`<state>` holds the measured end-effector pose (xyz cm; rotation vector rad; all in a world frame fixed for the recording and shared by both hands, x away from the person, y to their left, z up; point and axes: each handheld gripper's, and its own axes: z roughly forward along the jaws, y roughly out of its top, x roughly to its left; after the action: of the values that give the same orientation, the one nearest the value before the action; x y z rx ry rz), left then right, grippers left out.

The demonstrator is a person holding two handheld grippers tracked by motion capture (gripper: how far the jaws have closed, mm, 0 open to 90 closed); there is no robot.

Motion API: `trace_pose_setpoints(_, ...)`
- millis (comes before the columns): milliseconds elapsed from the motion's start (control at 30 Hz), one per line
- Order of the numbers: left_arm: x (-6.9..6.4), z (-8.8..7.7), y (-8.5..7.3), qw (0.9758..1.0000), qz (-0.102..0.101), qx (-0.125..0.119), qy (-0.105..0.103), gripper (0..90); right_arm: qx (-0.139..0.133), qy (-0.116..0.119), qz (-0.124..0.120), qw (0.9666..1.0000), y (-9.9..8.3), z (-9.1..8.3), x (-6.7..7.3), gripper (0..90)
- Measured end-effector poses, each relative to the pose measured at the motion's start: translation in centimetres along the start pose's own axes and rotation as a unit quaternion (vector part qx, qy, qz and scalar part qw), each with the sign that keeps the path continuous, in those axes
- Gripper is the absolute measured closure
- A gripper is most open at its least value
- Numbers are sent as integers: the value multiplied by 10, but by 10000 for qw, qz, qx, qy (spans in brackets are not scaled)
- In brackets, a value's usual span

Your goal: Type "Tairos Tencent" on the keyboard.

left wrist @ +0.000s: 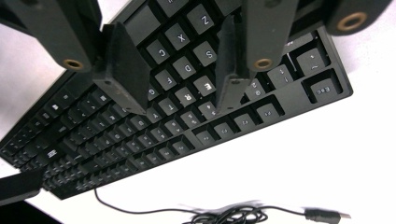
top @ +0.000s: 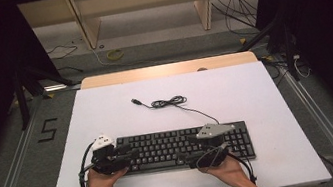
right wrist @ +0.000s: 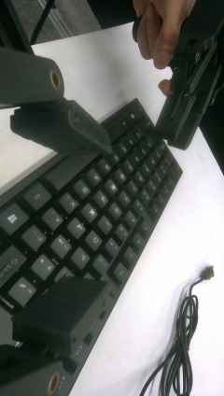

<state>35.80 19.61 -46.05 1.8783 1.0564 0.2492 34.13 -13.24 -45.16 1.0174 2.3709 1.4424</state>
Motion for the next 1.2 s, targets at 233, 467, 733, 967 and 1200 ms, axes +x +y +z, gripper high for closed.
trace_pose_setpoints(233,0,-8,-2,9993,-109,-319,-134,417,67,101,-59,9999,1,8,6,317)
trace_pose_setpoints(467,-2,-12,-4,9986,-39,-483,-191,337,197,214,-116,9995,2,17,12,397)
trace_pose_setpoints(733,-4,-14,-6,9983,-28,-545,-188,302,344,323,-168,9987,1,27,17,592)
trace_pose_setpoints(967,-5,-17,-9,9983,-55,-560,-178,286,499,380,-209,9978,0,36,19,746)
trace_pose_setpoints(1200,-4,-20,-12,9981,-97,-587,-173,276,656,406,-279,9966,0,46,24,855)
